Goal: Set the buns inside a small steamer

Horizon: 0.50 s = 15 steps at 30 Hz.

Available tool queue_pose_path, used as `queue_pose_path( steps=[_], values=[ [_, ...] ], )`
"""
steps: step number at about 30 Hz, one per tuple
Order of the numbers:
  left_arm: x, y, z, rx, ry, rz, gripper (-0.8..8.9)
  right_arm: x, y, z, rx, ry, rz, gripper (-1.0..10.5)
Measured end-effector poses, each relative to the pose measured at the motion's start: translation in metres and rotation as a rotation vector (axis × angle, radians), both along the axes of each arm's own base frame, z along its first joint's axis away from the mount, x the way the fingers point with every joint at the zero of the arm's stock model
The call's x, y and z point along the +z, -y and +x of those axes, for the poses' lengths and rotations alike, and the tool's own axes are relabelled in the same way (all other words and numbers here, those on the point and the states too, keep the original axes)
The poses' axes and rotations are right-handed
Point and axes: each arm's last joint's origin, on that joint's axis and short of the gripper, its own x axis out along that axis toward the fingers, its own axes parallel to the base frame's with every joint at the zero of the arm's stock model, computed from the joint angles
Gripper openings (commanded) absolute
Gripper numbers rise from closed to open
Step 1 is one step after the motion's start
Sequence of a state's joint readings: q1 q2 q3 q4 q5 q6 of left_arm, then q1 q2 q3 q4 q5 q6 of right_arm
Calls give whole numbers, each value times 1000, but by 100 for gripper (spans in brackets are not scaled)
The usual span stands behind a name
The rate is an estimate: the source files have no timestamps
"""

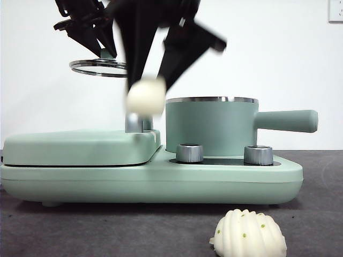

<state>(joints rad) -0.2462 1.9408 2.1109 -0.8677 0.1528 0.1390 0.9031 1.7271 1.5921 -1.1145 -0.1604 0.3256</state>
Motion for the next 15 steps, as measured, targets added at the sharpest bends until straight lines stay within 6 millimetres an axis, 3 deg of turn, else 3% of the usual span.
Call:
queue_pose_path(
  steps=[6,9,12,15],
  values=[
    [0,-3,1,8,0,0,47,57,35,40,-89,114,80,140],
    [0,-3,1,8,0,0,47,74,53,62,-149,164,106,140],
    [0,-3,1,8,-1,0,47,71,68,87,-207,174,96,140],
    [0,-3,1,8,-1,0,47,51,77,110,-247,135,51,140]
  ],
)
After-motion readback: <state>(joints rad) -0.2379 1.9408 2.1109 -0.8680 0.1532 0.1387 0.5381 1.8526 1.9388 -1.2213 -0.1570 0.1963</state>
